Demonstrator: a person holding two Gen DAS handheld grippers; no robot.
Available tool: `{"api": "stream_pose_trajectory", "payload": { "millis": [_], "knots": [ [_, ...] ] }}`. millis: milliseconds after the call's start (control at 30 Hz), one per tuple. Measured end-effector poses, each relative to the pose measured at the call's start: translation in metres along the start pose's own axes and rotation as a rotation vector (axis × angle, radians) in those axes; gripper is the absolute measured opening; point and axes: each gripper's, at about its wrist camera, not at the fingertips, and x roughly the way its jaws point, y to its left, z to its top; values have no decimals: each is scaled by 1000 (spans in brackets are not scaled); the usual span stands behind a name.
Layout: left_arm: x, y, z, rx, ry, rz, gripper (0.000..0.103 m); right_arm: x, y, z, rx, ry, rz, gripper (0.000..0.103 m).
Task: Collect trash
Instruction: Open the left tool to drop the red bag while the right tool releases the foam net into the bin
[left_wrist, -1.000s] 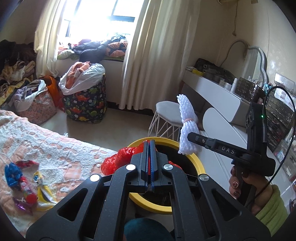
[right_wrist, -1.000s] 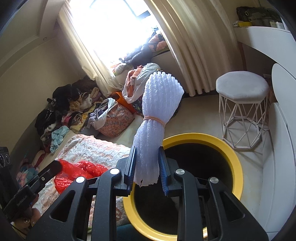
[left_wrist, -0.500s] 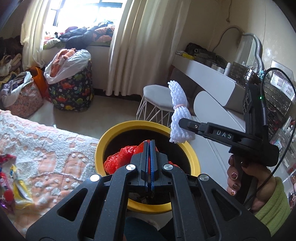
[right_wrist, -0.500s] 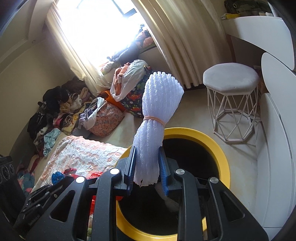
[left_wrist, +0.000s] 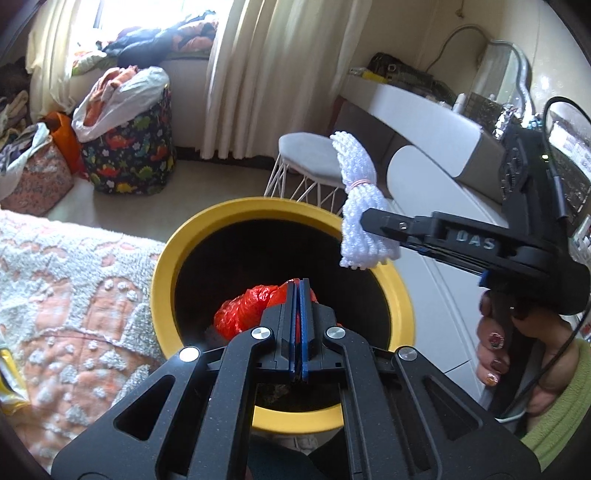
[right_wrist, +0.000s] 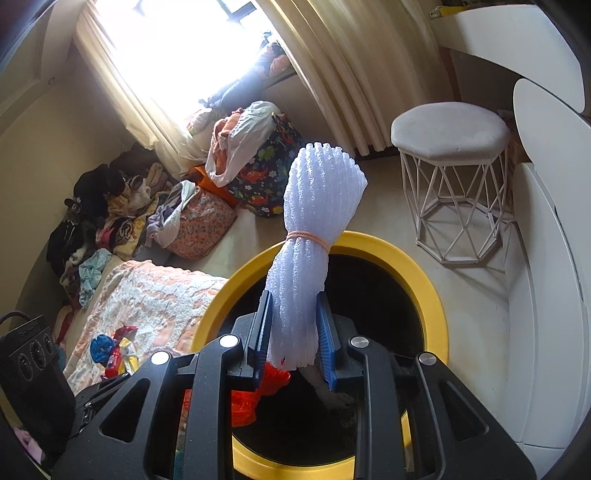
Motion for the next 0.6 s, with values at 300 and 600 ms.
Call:
{"api": "stream_pose_trajectory", "payload": {
  "millis": [300,600],
  "knots": [
    [0,24,-5,-73,2,78,59,19,8,-9,-35,81,-64,42],
    [-30,42,-8,-106,-62,195,92,23,7,-11,2,72,-77,65]
  ]
}}
